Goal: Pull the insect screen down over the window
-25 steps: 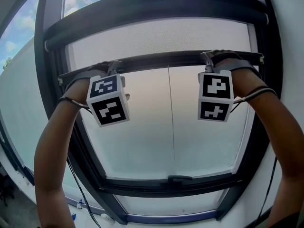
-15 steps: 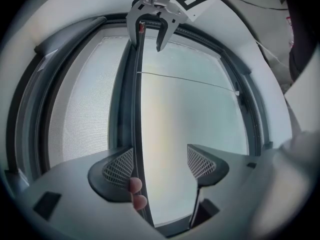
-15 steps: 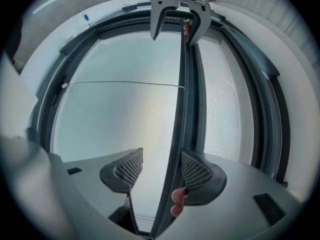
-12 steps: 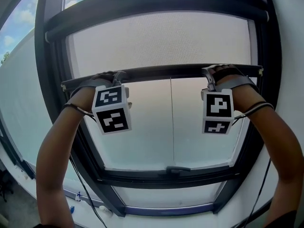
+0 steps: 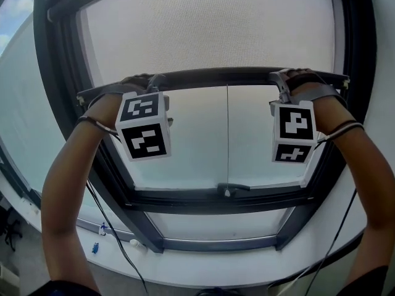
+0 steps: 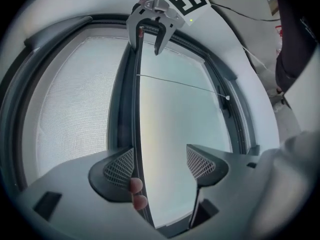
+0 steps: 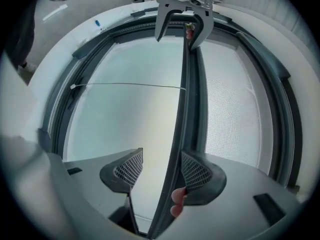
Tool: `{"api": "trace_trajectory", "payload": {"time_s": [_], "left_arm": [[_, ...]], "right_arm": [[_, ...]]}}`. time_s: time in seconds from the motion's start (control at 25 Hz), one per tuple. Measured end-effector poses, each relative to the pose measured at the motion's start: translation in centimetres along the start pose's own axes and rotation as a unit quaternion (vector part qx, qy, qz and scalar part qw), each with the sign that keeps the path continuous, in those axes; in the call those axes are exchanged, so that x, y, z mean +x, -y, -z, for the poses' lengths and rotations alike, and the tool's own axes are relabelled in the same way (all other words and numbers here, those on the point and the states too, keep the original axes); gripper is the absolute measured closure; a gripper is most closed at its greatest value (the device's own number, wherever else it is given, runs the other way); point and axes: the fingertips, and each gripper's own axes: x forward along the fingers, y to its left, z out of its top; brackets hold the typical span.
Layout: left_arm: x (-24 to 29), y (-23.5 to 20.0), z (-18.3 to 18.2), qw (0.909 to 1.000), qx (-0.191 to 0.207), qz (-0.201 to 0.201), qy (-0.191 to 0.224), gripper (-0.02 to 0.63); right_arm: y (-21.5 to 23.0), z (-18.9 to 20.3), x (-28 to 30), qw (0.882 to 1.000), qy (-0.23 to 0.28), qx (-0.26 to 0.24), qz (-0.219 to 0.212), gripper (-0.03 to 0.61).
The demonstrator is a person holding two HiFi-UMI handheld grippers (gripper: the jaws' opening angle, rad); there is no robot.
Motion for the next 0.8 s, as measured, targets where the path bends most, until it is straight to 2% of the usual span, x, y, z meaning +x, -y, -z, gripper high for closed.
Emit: {"api": "trace_trajectory", "payload": {"time_s": [0.08, 0.24, 0.32, 0.48, 0.64, 0.8], "left_arm": [[0.5, 1.1, -0.1, 0.9998, 0.019, -0.008, -0.004, 0.279], [0.7, 1.9, 0.0, 0.9995, 0.029, -0.01, -0.008, 0.279], [0.8, 2.2, 0.2, 0.9997, 0.023, -0.002, -0.004, 0.279], [1.2, 3.8, 0.2, 0.9991, 0.005, 0.037, 0.019, 0.28], [1.3, 4.1, -0.4, 0.998, -0.004, 0.046, 0.044, 0.279], [1.2, 4.0, -0.4, 0.998, -0.004, 0.045, 0.045, 0.279]], "right_arm": [[-1.3, 0.0, 0.1, 1.0, -0.006, -0.019, 0.006, 0.337], [-2.0, -0.3, 0.1, 1.0, -0.006, -0.01, 0.006, 0.337], [-2.2, -0.6, 0.2, 1.0, -0.007, -0.011, 0.003, 0.337], [-3.7, -1.4, 0.4, 0.999, 0.007, 0.005, -0.036, 0.337], [-4.1, -1.2, 0.4, 0.999, 0.015, 0.031, -0.04, 0.337], [-3.9, -1.2, 0.4, 0.998, 0.016, 0.048, -0.042, 0.337]]}}
